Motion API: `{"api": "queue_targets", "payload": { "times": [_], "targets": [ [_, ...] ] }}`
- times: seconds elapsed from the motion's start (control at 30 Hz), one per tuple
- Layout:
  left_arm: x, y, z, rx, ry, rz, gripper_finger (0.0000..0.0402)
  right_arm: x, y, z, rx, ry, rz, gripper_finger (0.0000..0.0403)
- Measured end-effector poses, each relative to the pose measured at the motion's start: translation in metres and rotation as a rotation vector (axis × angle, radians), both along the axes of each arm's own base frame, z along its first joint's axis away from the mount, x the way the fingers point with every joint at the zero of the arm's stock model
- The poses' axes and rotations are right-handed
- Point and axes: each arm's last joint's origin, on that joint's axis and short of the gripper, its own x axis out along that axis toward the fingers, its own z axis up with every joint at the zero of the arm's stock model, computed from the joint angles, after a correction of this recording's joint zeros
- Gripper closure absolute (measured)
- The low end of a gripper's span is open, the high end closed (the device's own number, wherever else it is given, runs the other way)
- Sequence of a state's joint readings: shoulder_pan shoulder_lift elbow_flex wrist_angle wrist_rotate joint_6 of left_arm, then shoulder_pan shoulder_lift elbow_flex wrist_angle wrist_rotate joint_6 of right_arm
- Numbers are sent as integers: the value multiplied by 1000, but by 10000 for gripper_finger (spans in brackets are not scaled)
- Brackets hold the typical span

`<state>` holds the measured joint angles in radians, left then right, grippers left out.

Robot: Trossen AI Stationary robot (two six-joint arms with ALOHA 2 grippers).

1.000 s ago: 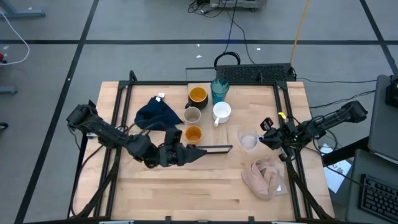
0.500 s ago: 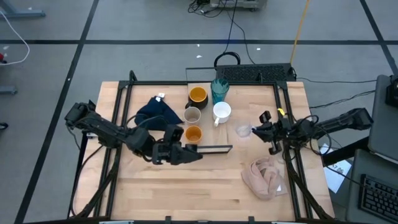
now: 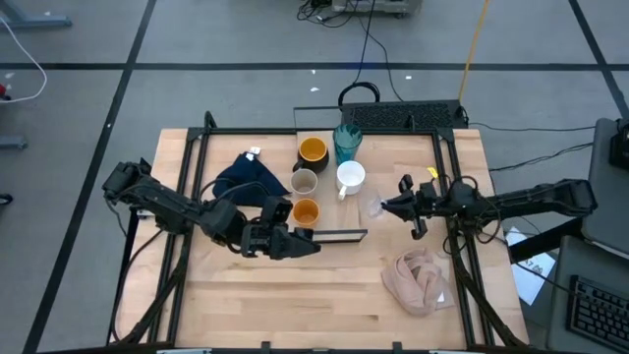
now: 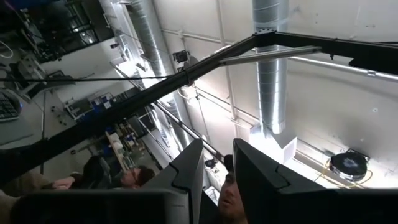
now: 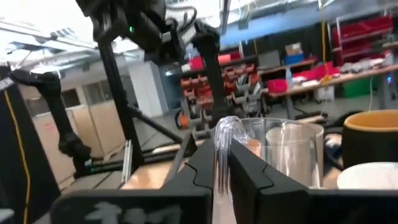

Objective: Stack small to large cups/mugs on shelf
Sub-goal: Put the transparent mug on the shelf

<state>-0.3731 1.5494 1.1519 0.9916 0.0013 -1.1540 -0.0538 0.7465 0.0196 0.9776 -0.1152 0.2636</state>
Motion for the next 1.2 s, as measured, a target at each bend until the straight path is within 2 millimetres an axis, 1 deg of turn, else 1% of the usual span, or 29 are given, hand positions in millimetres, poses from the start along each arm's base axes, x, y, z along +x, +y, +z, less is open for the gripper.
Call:
{"api": "queue_targets", "payload": {
  "times": [0.1,0.27,0.37,0.47,0.57,0.63,0.7,0.8,0.87,0.93,1.03,1.1,1.2],
  "targets": [
    [0,0,0,-1,0,0,314,3,-2,1,-10,-36,24,391],
    [0,0,0,-4,0,-2,314,9,-5,-4,-1,-25,31,391],
    [0,0,0,1,-2,2,314,12,-5,-4,3,-56,65,391],
    [0,0,0,28,-12,32,314,14,-4,-1,21,-117,97,391],
    [2,2,-1,58,-3,101,314,17,-3,-3,65,-117,167,391],
    [6,5,-7,96,52,128,314,19,-2,-6,94,-87,199,391],
    [11,8,-13,99,127,127,314,20,-2,-8,112,-74,202,391],
    [15,13,-19,24,216,81,314,19,-3,-4,112,-117,206,391],
    [18,18,-21,28,243,67,314,18,-4,-1,110,-134,199,391],
    [20,23,-21,64,232,105,314,16,-5,1,106,-149,190,391],
    [22,36,-19,87,207,175,314,14,-9,5,99,-170,169,391],
    [25,45,-20,76,220,173,314,12,-11,8,95,-197,157,391],
    [29,62,-23,106,247,163,314,9,-12,12,107,-220,154,391]
  ]
}}
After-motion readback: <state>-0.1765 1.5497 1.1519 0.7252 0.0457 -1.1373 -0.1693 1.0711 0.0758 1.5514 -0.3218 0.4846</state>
